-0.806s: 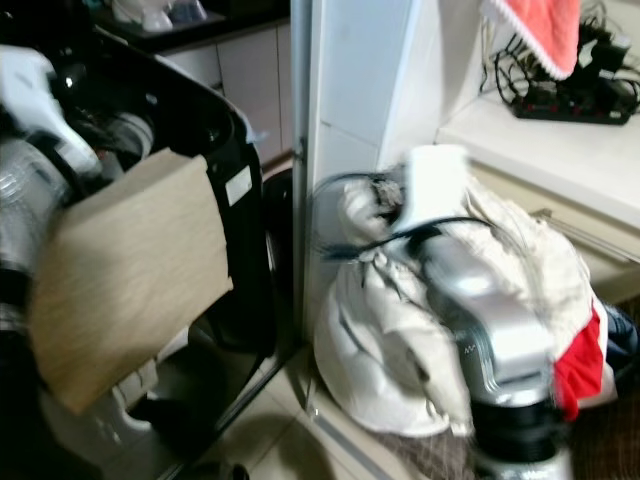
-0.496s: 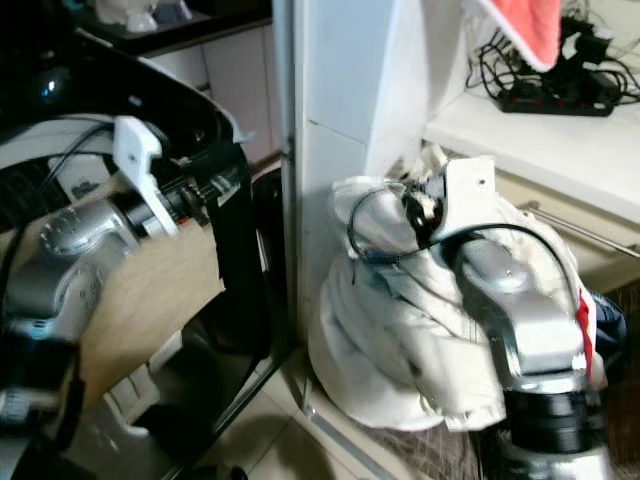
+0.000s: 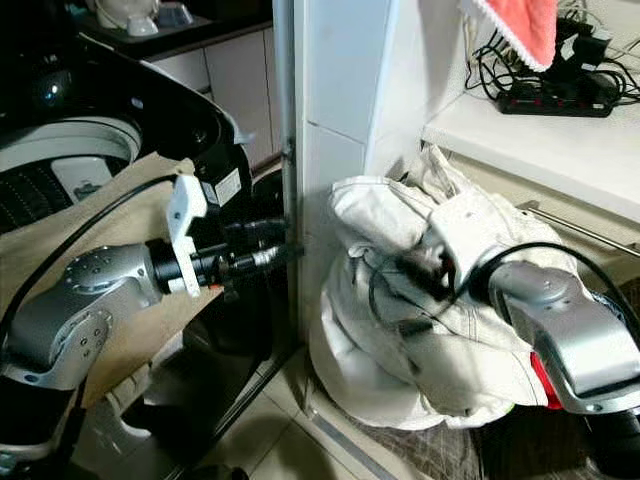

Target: Clothes washing

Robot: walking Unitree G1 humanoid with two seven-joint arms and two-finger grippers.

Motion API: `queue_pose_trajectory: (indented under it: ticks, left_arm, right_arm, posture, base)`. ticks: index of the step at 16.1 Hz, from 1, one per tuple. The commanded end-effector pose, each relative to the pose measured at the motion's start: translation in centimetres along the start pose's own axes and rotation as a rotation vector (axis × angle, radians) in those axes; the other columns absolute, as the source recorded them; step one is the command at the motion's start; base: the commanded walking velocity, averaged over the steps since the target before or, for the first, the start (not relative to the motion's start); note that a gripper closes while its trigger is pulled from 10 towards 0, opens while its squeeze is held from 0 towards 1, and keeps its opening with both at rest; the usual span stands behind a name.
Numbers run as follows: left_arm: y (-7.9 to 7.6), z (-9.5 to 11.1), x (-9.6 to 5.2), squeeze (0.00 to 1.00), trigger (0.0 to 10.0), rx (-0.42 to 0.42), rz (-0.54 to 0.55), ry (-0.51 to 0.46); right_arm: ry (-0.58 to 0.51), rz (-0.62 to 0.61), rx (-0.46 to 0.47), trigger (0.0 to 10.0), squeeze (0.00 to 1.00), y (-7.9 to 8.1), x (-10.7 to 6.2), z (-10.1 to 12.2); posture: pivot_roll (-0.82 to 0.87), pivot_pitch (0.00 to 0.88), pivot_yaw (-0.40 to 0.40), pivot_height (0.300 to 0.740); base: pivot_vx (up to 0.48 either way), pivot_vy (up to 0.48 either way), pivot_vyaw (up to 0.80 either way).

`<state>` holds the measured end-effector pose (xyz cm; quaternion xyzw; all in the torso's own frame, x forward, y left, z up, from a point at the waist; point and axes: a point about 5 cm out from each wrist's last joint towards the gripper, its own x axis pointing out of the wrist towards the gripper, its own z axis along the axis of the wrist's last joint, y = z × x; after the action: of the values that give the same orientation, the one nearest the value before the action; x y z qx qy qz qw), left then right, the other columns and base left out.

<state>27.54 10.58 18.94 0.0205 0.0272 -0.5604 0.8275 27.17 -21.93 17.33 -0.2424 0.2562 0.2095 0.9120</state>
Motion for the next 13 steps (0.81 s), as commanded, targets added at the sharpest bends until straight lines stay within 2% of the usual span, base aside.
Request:
queue_pose_trajectory:
  ticks: [1,2,4,6,7,8,9,13]
  left_arm:
    - [-0.6,-0.4,0.0,0.00,10.0,-0.011,-0.035,0.037]
    - [-0.7,-0.5,0.1,0.00,10.0,-0.011,-0.035,0.038]
    - [-0.9,-0.6,0.2,0.00,10.0,-0.013,-0.037,0.047]
    - [-1.2,-0.7,0.3,0.00,10.0,-0.022,-0.049,0.058]
    - [-1.3,-0.7,0.3,0.00,10.0,-0.020,-0.047,0.063]
    - [-1.3,-0.7,0.3,0.00,10.0,-0.020,-0.046,0.065]
    - [-1.2,-0.7,0.3,0.00,10.0,-0.020,-0.043,0.064]
    - [-1.5,-0.5,0.3,0.00,10.0,-0.026,-0.066,0.057]
  right_arm:
    - [0.066,-0.066,-0.079,10.0,0.67,-0.6,0.4,-0.9]
    - [0.076,-0.072,-0.091,10.0,0.00,-0.7,0.6,-1.1]
    - [0.098,-0.049,-0.101,10.0,0.00,-0.3,1.2,-1.8]
    - [0.121,-0.017,-0.050,10.0,0.00,-0.1,1.9,-3.1]
    - [0.146,-0.028,-0.042,3.8,0.00,-0.4,2.2,-4.0]
    - [0.155,-0.035,-0.048,1.5,0.00,-0.6,2.3,-4.2]
    - [0.160,-0.058,-0.046,0.0,0.00,-1.1,2.3,-4.5]
    - [0.149,-0.058,-0.046,0.0,0.00,-1.5,2.3,-4.3]
  posture:
    - [-0.09,0.000,0.035,0.740]
    - [-0.09,0.000,0.035,0.740]
    - [-0.09,0.000,0.034,0.740]
    - [-0.09,0.000,0.034,0.740]
    - [-0.08,0.000,0.032,0.740]
    - [-0.08,0.000,0.032,0.740]
    - [-0.08,0.000,0.031,0.740]
    - [-0.08,0.000,0.030,0.740]
  base:
    - [0.000,0.000,0.00]
    - [0.000,0.000,0.00]
    - [0.000,0.000,0.00]
    - [0.000,0.000,0.00]
    - [0.000,0.000,0.00]
    - [0.000,0.000,0.00]
    - [0.000,0.000,0.00]
    - [0.000,0.000,0.00]
